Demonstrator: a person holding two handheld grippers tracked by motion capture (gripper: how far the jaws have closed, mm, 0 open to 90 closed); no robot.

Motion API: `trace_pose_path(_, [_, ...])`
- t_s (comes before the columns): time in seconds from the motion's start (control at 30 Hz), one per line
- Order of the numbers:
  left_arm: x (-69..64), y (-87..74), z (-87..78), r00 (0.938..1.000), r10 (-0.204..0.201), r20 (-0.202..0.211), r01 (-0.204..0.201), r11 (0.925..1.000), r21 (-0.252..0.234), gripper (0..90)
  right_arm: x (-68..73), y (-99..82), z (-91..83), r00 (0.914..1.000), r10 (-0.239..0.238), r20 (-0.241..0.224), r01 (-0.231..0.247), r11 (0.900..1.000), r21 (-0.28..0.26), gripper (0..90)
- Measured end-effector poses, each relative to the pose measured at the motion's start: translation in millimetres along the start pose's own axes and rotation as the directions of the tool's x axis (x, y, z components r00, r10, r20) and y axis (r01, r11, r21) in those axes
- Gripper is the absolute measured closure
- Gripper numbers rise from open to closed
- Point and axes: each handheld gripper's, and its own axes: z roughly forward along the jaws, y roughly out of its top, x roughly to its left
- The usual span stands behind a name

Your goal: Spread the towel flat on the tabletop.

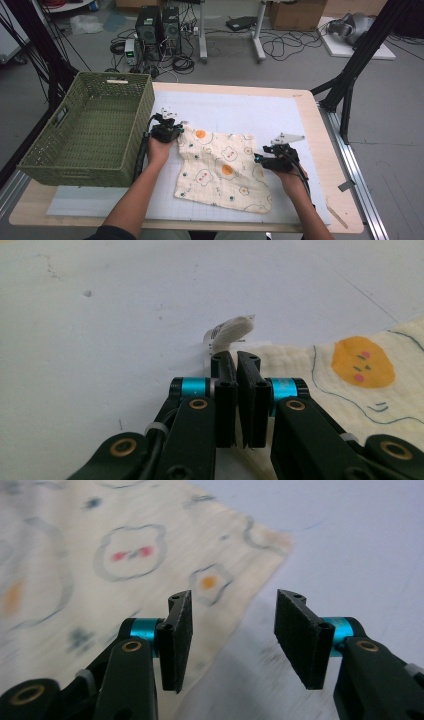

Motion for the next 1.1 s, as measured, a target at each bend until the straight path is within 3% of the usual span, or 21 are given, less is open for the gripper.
trace_pose_path(0.23, [0.5, 1.3, -1.0, 0.9998, -0.018, 0.006, 0.018, 0.9998, -0.003, 85.3, -9.1, 38.7, 46.3, 0.9992, -0.028, 0.028, 0.026, 0.9969, 0.074, 54.1])
trace_pose_path(0.33, [3.7, 4.4, -5.1, 0.9998, -0.022, -0.003, 0.022, 0.9994, -0.028, 85.4, -14.3, 45.5, 61.1, 0.9991, -0.009, 0.042, 0.004, 0.9944, 0.106, 58.1])
trace_pose_path(0.4, [5.9, 6.9, -5.8, 0.9995, -0.031, 0.002, 0.031, 0.9992, -0.027, 85.5, -18.7, 47.9, 65.4, 0.9998, 0.013, 0.014, -0.014, 0.9953, 0.096, 71.2])
trace_pose_path(0.43, [6.9, 9.3, -6.0, 0.9996, -0.028, 0.001, 0.028, 0.9994, -0.019, 85.6, -20.4, 49.2, 66.6, 0.9999, 0.01, -0.003, -0.01, 0.9956, 0.093, 84.4])
trace_pose_path(0.47, [7.6, 12.2, -6.4, 0.9996, -0.028, -0.004, 0.028, 0.9994, -0.023, 85.8, -19.5, 51.8, 67.6, 1.0, -0.002, -0.002, 0.002, 0.9942, 0.108, 85.6])
trace_pose_path(0.57, [9.3, 23.4, -6.8, 0.9991, -0.042, 0.005, 0.042, 0.9983, -0.039, 86.2, -18.4, 63.4, 70.0, 0.9941, -0.085, 0.067, 0.076, 0.9885, 0.13, 86.1])
trace_pose_path(0.7, [12.2, 33.1, -4.7, 0.9994, -0.032, -0.012, 0.031, 0.9979, -0.056, 86.5, -30.3, 74.8, 66.8, 0.9889, -0.061, 0.136, 0.055, 0.9972, 0.052, 86.0])
trace_pose_path(0.83, [22.0, 27.7, 2.8, 0.9959, -0.09, -0.009, 0.09, 0.9951, -0.042, 86.6, -39.4, 79.6, 68.0, 0.9844, -0.032, 0.173, 0.03, 0.9994, 0.015, 85.9])
trace_pose_path(0.93, [24.0, 26.9, 7.0, 0.9934, -0.115, -0.005, 0.114, 0.9909, -0.072, 86.7, -41.1, 80.5, 72.8, 0.9819, -0.004, 0.189, 0.004, 1.0, 0.001, 85.9])
trace_pose_path(1.03, [22.5, 25.0, 13.4, 0.9934, -0.111, -0.027, 0.109, 0.9907, -0.081, 85.8, -38.8, 81.4, 80.9, 0.9666, -0.036, 0.254, 0.028, 0.999, 0.036, 85.9])
trace_pose_path(1.1, [22.5, 22.6, 16.3, 0.9921, -0.118, -0.043, 0.115, 0.9911, -0.068, 74.1, -37.8, 82.2, 84.5, 0.9574, -0.019, 0.288, 0.01, 0.9994, 0.034, 85.7])
